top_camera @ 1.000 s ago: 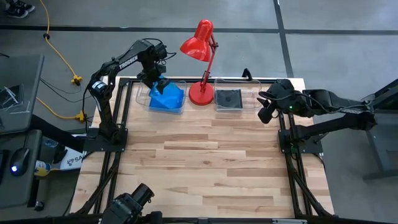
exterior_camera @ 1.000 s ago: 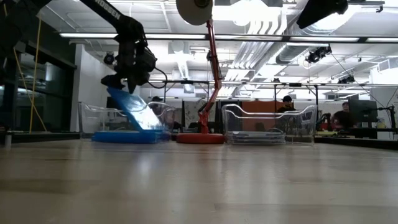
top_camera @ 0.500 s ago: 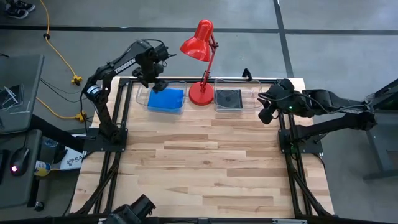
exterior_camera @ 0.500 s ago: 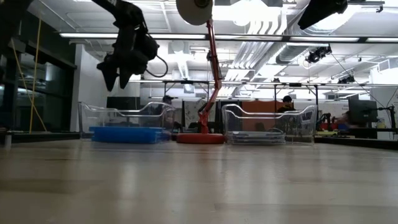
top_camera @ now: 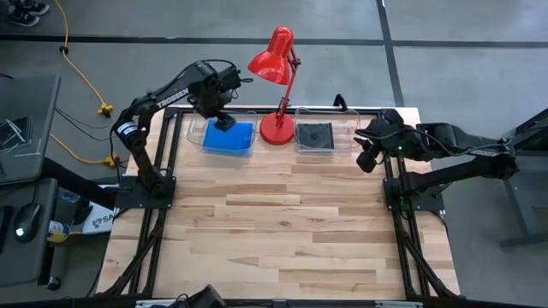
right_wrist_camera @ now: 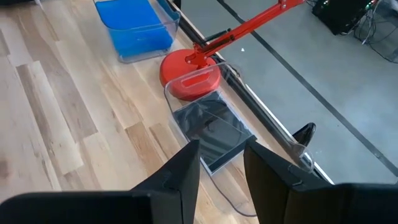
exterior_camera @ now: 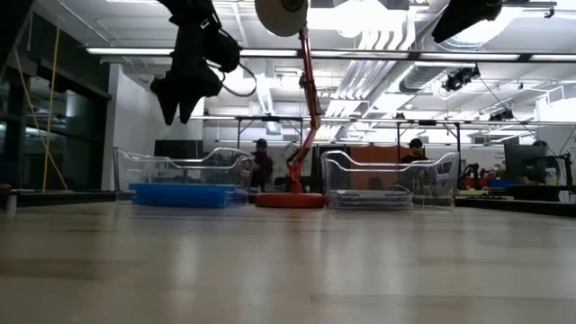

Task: Pick & place jewel cases by type
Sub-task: Return to Home Position

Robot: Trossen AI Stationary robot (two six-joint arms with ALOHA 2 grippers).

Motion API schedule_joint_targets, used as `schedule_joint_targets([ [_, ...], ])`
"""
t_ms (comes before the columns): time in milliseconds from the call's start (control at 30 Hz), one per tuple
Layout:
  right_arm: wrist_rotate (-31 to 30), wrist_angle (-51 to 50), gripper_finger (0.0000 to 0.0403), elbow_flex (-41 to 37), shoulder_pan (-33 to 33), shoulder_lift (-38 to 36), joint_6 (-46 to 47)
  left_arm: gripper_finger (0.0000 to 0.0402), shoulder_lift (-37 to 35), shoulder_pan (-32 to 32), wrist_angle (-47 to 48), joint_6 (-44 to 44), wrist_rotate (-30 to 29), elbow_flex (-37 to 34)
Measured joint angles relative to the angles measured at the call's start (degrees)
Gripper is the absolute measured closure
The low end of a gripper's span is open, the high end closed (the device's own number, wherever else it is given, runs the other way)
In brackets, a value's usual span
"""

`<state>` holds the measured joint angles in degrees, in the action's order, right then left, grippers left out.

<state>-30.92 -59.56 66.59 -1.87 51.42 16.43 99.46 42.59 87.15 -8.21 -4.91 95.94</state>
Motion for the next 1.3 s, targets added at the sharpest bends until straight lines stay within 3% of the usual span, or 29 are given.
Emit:
schedule_joint_targets([
  [233, 0.5, -1.6, 0.0295, 0.0, 0.0, 0.0, 0.5, 0.011, -6.8, -0.3, -8.2, 6.1, 5.6, 0.0],
  [533, 0.5, -1.7, 0.0295, 0.0, 0.0, 0.0, 1.8, 0.011, -20.3, -0.3, -17.1, 9.4, 6.6, 0.0],
  [767, 0.5, -1.7, 0.0295, 0.0, 0.0, 0.0, 5.2, 0.011, -29.3, -0.3, -24.8, 14.5, 11.0, 0.0],
  [1300, 3.1, -1.9, 0.0295, 0.0, 0.0, -2.4, 13.3, 0.011, -34.5, -0.3, -27.7, 29.3, 21.4, 0.0],
])
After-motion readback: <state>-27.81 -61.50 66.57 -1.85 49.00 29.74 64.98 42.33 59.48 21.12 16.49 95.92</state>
